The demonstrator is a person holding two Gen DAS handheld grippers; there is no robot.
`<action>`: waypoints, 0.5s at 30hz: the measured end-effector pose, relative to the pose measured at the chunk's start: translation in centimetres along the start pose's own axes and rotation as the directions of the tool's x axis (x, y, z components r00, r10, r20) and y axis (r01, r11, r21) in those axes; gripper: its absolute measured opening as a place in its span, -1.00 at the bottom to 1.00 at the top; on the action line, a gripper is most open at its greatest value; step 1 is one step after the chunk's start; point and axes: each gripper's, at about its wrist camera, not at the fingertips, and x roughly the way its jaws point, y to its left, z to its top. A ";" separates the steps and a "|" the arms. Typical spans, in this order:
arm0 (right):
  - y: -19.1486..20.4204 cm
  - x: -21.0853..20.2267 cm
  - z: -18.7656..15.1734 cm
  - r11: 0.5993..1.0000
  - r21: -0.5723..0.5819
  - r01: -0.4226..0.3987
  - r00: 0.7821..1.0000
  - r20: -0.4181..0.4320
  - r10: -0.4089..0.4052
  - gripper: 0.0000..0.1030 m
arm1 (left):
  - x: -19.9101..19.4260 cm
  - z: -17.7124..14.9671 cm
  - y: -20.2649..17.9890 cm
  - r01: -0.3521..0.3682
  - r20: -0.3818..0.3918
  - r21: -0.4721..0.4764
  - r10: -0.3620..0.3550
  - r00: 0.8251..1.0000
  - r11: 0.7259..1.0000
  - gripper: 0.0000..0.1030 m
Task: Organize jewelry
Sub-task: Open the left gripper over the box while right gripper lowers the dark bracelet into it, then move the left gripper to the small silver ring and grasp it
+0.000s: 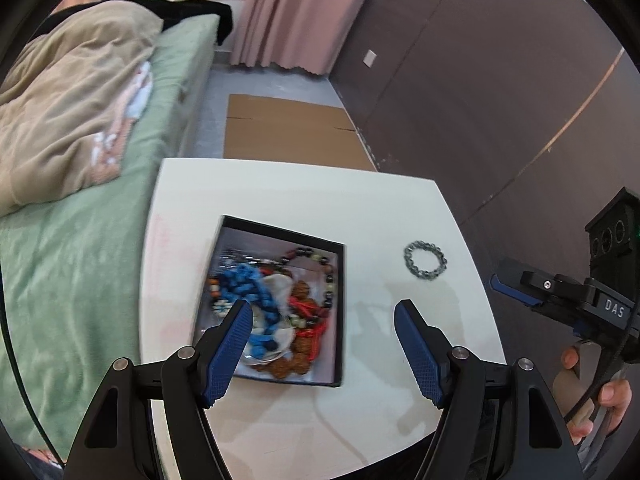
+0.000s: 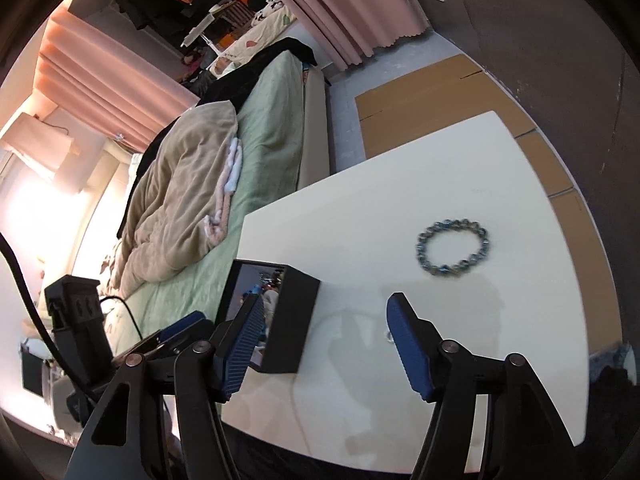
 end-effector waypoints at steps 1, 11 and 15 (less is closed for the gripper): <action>-0.5 -0.3 -0.1 1.000 0.005 0.002 1.000 0.001 -0.002 0.34 | 0.2 0.0 -0.4 0.001 -0.001 0.006 -0.001 1.000 1.000 0.44; -4.2 -2.0 -0.4 0.997 0.048 0.056 0.998 -0.003 -0.055 0.37 | 3.3 -0.6 -4.9 0.009 -0.038 0.100 -0.005 0.999 0.995 0.44; -5.6 -2.9 -0.5 0.994 0.052 0.093 0.996 0.005 -0.093 0.37 | 4.5 -0.9 -6.4 0.006 -0.052 0.128 0.000 0.999 0.992 0.44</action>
